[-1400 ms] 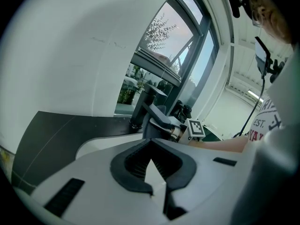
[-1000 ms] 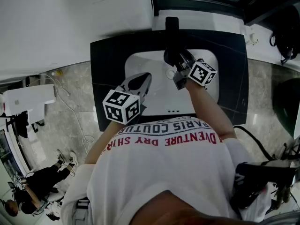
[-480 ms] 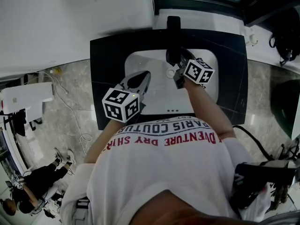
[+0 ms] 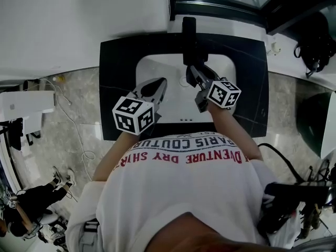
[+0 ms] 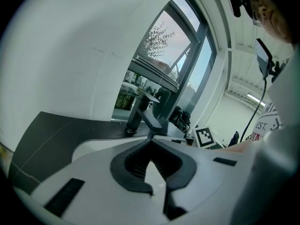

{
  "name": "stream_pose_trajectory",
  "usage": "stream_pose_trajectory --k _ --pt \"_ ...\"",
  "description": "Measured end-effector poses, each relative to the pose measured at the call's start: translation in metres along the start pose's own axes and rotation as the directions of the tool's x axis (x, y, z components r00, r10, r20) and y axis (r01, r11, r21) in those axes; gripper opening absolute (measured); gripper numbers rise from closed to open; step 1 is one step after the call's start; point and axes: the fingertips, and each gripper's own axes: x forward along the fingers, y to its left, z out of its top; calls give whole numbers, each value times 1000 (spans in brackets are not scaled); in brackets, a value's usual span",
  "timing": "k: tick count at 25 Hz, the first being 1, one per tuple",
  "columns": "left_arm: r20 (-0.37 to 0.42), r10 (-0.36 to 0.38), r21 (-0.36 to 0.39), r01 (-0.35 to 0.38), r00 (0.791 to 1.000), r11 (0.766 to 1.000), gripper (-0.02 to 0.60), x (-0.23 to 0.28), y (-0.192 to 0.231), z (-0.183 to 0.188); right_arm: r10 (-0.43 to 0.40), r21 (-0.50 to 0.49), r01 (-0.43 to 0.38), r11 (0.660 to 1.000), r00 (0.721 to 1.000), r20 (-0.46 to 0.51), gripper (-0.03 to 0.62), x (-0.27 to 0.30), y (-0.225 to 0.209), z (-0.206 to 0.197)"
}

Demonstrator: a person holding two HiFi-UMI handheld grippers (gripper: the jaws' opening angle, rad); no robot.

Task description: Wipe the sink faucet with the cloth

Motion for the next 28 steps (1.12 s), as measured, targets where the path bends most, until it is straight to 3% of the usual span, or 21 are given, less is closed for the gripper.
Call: stream_pose_trajectory --k 7,13,19,24,28 --pt "79 6 10 -7 997 1000 0 -27 -48 -7 92 -88 -97 991 994 -67 78 -82 57 -23" --pt "147 42 38 -48 988 998 2 -75 -84 -18 173 -231 -184 955 983 -68 78 -111 116 -19" --pt "166 100 63 -112 981 992 2 -105 -86 -17 229 -291 -240 926 971 -72 78 -119 147 -21" --pt "185 71 92 -89 980 992 2 -106 -93 -8 234 -306 -244 920 970 -68 78 -118 152 -21" --pt "167 49 107 -67 985 992 2 -118 -71 -11 231 -314 -233 920 972 -47 78 -97 171 -29"
